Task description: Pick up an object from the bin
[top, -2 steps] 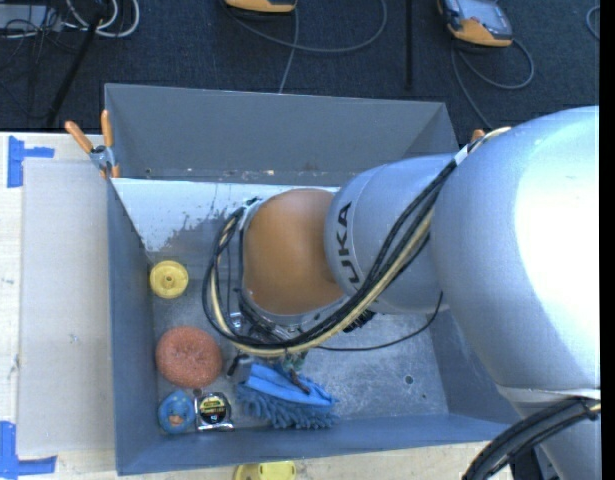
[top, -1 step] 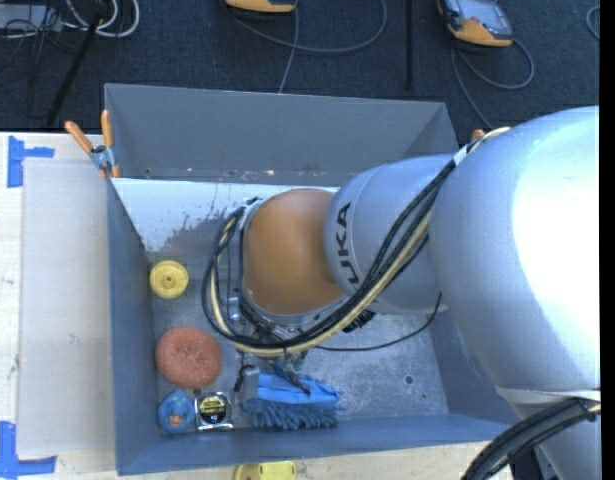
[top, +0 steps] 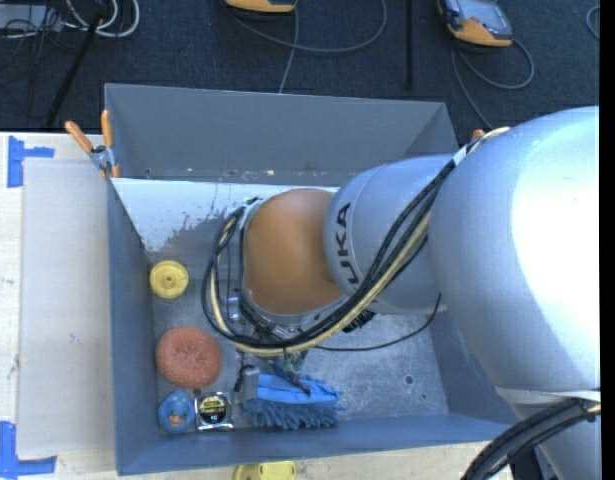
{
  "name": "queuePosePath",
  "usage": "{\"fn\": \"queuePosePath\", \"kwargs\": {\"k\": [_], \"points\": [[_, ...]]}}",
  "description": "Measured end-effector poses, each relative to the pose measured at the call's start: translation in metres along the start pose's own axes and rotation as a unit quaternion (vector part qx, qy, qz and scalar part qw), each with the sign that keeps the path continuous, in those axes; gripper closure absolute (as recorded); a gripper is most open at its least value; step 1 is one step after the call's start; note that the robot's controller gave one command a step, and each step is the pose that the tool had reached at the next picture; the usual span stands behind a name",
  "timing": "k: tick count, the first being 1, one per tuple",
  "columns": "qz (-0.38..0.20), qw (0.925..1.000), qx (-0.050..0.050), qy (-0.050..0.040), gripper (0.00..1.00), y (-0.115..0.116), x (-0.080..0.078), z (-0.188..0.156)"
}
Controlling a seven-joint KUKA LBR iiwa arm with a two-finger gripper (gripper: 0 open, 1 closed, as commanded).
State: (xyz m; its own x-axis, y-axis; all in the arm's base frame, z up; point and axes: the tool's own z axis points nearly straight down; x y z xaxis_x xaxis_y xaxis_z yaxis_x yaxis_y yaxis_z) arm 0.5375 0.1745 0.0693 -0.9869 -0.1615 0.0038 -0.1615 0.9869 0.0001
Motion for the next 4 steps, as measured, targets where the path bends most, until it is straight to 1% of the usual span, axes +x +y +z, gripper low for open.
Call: {"fn": "queuePosePath", "kwargs": {"k": [1, 2, 3, 4], "points": [[-0.016, 0.9999, -0.001, 0.0001, 0.00, -0.046, 0.004, -0.010], [-0.048, 0.9988, 0.002, -0.0022, 0.00, -0.068, 0.042, -0.008], [-0.078, 0.9970, -0.001, 0.0003, 0.00, -0.080, 0.070, -0.046], [-0.060, 0.9982, 0.000, -0.0041, 0.00, -0.135, 0.055, -0.031]]}}
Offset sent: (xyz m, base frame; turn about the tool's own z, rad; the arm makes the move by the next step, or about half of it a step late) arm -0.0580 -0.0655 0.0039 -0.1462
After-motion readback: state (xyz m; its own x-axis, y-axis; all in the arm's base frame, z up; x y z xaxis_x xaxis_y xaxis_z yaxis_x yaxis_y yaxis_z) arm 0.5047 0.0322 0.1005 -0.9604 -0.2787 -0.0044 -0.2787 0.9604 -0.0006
